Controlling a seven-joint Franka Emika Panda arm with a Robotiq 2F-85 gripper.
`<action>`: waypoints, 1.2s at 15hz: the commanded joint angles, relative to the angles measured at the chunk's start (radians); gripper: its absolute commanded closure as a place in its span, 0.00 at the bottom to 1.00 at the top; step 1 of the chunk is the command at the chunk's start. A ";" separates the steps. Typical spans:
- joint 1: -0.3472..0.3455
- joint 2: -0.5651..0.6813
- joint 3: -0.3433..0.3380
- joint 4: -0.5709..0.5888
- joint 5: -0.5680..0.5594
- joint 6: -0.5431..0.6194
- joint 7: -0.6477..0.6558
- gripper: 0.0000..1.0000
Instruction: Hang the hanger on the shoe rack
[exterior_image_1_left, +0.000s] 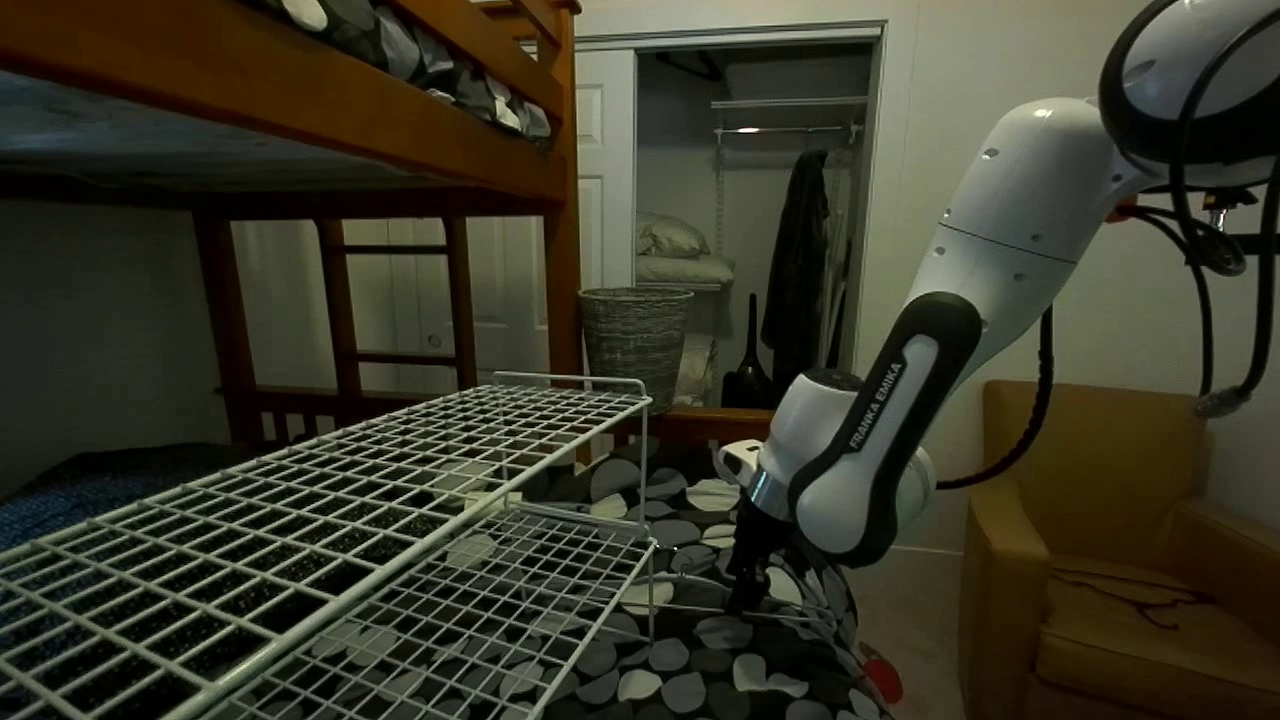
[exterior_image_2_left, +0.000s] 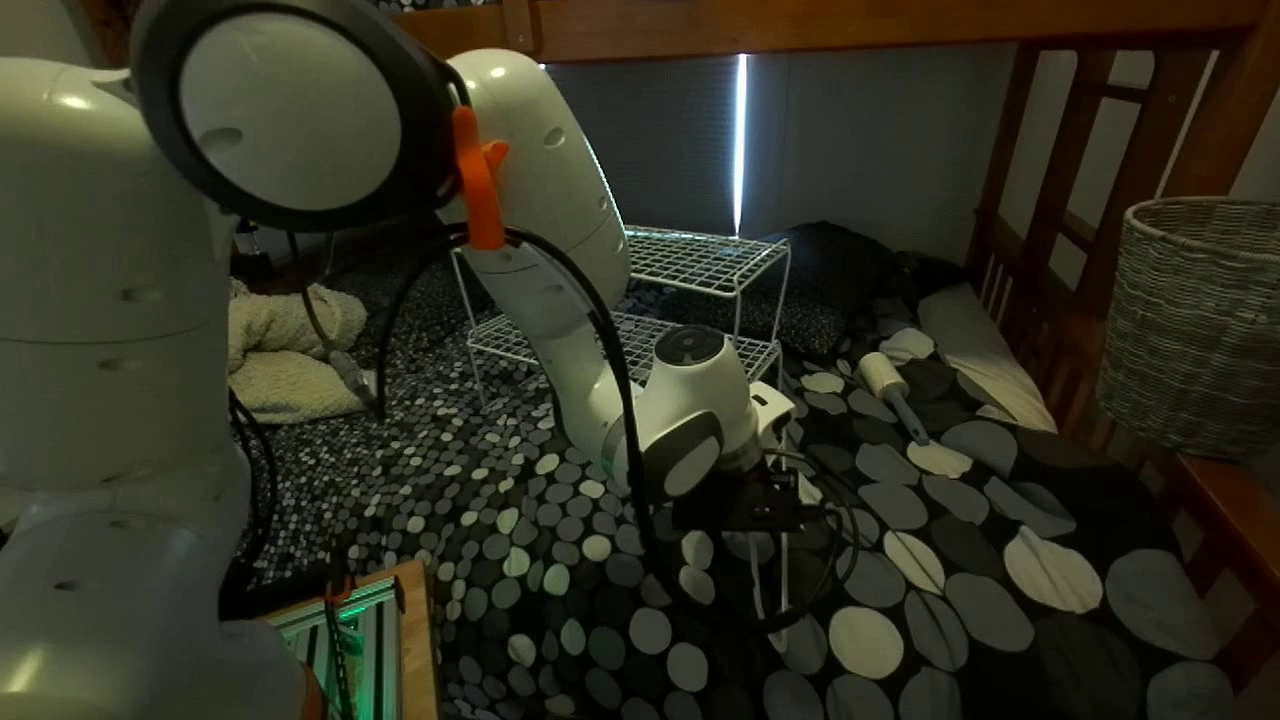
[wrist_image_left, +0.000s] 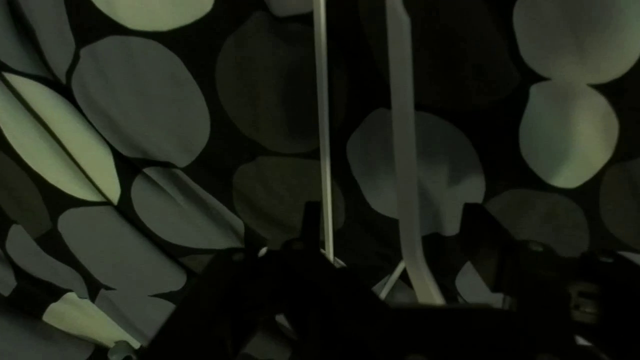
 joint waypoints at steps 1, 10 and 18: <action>-0.009 0.033 0.001 0.013 -0.064 0.032 0.040 0.53; -0.003 0.045 -0.026 0.023 -0.113 0.059 0.062 1.00; -0.060 -0.006 0.033 -0.001 -0.091 0.089 0.008 0.99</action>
